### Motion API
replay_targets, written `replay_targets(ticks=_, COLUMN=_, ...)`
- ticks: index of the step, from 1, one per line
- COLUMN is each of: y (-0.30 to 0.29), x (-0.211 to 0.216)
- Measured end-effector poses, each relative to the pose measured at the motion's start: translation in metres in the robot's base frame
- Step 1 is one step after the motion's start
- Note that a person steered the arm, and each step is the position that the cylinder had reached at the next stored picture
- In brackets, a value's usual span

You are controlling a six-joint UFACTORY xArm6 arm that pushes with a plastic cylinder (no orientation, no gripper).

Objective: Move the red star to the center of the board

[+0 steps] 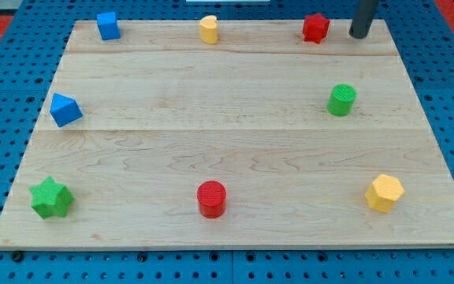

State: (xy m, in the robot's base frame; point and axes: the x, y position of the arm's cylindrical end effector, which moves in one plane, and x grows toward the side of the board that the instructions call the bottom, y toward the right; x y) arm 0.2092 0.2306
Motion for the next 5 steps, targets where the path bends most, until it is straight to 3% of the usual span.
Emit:
replay_targets(ticks=1, y=-0.026, x=-0.017)
replay_targets(ticks=3, y=-0.138, x=0.019)
replay_targets(ticks=4, y=-0.150, x=0.054)
replay_targets(ticks=5, y=-0.180, x=0.122)
